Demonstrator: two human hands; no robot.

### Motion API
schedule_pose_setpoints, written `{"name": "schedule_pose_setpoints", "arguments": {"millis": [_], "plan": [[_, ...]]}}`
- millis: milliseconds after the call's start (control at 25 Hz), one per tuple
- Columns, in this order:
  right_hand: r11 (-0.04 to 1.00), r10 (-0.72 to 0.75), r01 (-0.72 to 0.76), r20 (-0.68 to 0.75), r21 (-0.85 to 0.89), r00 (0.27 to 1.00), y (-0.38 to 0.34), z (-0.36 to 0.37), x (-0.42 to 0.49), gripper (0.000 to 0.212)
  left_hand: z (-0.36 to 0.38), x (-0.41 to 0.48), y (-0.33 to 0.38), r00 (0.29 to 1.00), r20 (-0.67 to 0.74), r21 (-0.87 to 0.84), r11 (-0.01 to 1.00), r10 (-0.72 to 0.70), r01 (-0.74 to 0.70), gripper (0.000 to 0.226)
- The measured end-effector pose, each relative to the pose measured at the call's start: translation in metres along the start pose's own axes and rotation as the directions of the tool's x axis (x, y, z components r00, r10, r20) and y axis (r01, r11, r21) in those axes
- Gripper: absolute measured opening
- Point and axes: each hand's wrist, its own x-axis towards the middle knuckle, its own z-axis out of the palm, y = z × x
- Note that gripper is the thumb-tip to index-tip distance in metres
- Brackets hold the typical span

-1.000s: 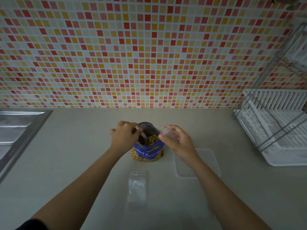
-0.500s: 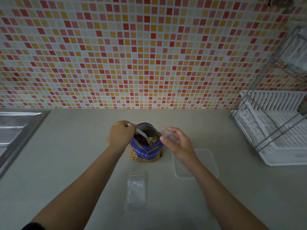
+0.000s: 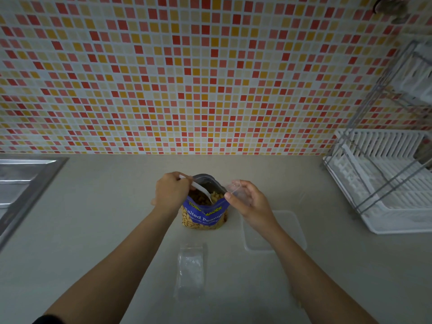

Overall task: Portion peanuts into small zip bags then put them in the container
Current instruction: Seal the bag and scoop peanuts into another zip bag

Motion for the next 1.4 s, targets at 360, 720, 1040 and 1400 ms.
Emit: {"name": "schedule_pose_setpoints", "arguments": {"millis": [360,720,1040,1400], "plan": [[0.982,-0.125,0.113,-0.074,-0.148,0.989,-0.023,-0.005,-0.006,0.047,-0.028,0.010,-0.002,0.991,0.057,-0.261,0.957,-0.118,0.129,0.015],[0.866,-0.220,0.194,-0.002,-0.460,0.976,-0.034,0.007,-0.002,0.059,-0.057,0.013,-0.008,0.984,0.078,-0.372,0.911,-0.160,0.177,0.011],[0.910,-0.250,0.220,-0.043,-0.350,0.967,-0.047,0.027,0.000,0.053,-0.071,-0.001,0.046,0.988,0.015,-0.281,0.949,0.153,-0.143,0.012],[0.989,-0.145,0.140,-0.156,-0.040,0.977,-0.050,0.036,0.000,0.039,-0.085,-0.018,0.057,0.801,-0.238,-0.018,0.823,0.549,-0.568,0.014]]}}
